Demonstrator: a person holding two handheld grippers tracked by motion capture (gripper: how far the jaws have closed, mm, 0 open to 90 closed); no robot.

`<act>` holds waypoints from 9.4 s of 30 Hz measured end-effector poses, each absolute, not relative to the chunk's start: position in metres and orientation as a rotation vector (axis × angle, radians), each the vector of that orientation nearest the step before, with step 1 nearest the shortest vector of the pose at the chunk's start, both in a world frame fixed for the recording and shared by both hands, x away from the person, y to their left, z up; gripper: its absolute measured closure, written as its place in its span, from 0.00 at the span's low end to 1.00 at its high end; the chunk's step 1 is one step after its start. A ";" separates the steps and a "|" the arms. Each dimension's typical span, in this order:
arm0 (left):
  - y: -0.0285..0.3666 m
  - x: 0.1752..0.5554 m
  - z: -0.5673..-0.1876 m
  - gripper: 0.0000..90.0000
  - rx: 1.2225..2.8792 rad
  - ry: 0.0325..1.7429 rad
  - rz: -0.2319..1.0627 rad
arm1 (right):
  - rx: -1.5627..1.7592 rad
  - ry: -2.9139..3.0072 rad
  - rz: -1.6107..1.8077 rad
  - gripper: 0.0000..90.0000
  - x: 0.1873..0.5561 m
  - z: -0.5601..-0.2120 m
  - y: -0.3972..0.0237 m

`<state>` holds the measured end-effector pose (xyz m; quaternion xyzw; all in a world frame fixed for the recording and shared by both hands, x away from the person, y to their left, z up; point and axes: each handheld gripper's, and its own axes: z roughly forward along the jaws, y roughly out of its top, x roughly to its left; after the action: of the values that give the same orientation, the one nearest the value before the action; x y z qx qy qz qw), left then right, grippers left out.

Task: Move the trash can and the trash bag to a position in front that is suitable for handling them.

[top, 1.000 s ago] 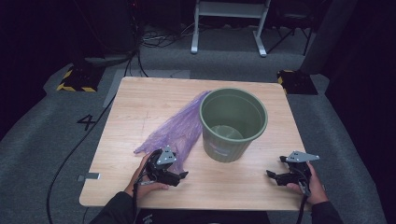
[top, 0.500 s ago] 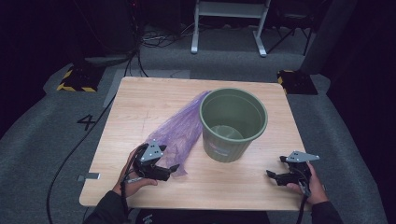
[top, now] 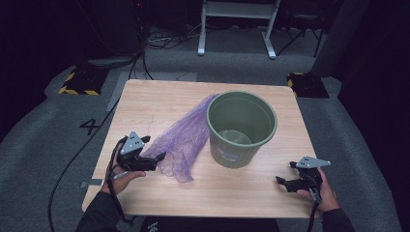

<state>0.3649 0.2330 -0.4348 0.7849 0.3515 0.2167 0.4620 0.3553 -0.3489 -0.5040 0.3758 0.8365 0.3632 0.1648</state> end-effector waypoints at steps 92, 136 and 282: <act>0.136 0.326 -0.497 0.45 2.234 0.630 0.189 | 1.059 2.391 1.038 0.11 0.357 -0.504 -0.349; 0.084 0.345 -0.500 0.60 2.241 0.502 0.123 | 1.067 2.387 1.036 0.11 0.356 -0.504 -0.349; 0.165 0.370 -0.494 0.43 2.177 0.733 0.280 | 0.917 2.218 1.192 0.25 0.360 -0.425 -0.362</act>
<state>0.3696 0.1646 -0.4939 0.8614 0.2899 0.1108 0.4021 0.3597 -0.3620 -0.4247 0.3330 0.8058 0.4329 0.2290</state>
